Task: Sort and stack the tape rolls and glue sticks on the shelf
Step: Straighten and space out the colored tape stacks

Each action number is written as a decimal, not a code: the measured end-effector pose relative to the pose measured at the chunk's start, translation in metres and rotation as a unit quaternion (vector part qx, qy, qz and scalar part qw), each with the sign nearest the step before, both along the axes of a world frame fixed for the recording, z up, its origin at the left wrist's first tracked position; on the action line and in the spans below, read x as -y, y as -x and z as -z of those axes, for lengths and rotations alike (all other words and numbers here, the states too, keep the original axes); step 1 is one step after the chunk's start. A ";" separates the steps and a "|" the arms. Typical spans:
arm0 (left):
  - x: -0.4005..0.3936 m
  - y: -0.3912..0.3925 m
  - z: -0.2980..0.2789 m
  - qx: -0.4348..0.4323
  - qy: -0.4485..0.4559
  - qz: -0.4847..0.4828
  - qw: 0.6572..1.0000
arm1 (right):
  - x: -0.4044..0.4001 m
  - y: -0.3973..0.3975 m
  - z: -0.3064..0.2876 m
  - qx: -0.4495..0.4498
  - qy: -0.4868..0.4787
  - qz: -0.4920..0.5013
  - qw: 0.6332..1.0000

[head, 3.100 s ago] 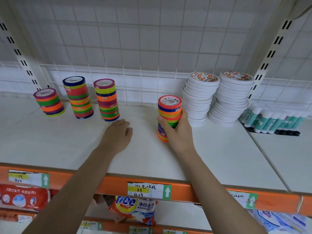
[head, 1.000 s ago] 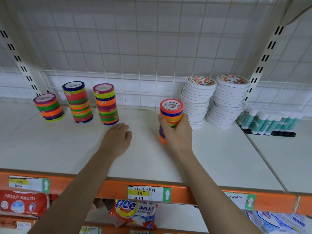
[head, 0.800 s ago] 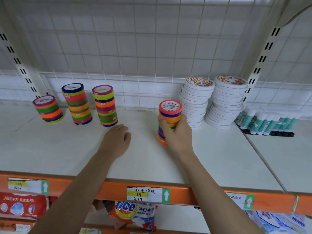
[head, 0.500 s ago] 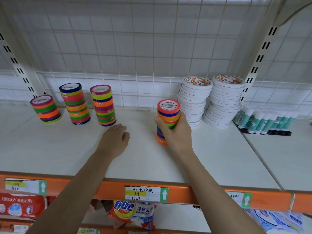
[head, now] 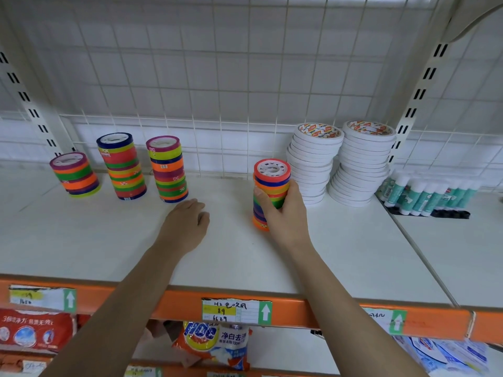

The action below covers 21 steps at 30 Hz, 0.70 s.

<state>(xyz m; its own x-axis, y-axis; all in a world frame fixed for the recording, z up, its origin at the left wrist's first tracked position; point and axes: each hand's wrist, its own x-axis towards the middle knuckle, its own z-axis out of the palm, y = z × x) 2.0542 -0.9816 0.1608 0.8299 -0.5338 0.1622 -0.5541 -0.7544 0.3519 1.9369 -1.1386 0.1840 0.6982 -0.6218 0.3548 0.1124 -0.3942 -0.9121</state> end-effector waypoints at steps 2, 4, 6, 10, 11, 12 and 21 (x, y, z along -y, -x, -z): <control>0.000 0.000 0.000 0.001 0.000 0.001 1.000 | 0.001 0.000 0.000 -0.002 -0.005 -0.006 1.000; 0.000 0.001 -0.001 0.004 0.002 0.003 1.000 | 0.001 -0.001 0.000 -0.006 -0.011 -0.011 1.000; 0.000 0.002 -0.002 0.006 0.003 0.004 1.000 | 0.001 0.000 0.000 -0.010 -0.016 -0.015 1.000; 0.000 0.002 -0.002 0.004 0.002 0.004 1.000 | 0.004 0.002 -0.003 -0.018 -0.019 -0.008 1.000; 0.000 0.002 -0.002 0.003 0.002 0.004 1.000 | 0.005 0.003 -0.003 -0.017 -0.022 -0.005 1.000; 0.000 0.002 -0.002 0.002 0.002 0.004 1.000 | 0.005 0.003 -0.003 -0.017 -0.026 -0.005 1.000; 0.000 0.004 -0.003 0.002 0.001 0.004 1.000 | 0.002 0.002 0.004 -0.019 0.001 0.006 1.000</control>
<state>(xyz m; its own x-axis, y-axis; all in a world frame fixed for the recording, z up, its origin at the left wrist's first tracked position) 2.0505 -0.9812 0.1641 0.8250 -0.5401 0.1665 -0.5614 -0.7491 0.3517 1.9353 -1.1408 0.1803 0.7029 -0.6298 0.3306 0.0735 -0.3980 -0.9145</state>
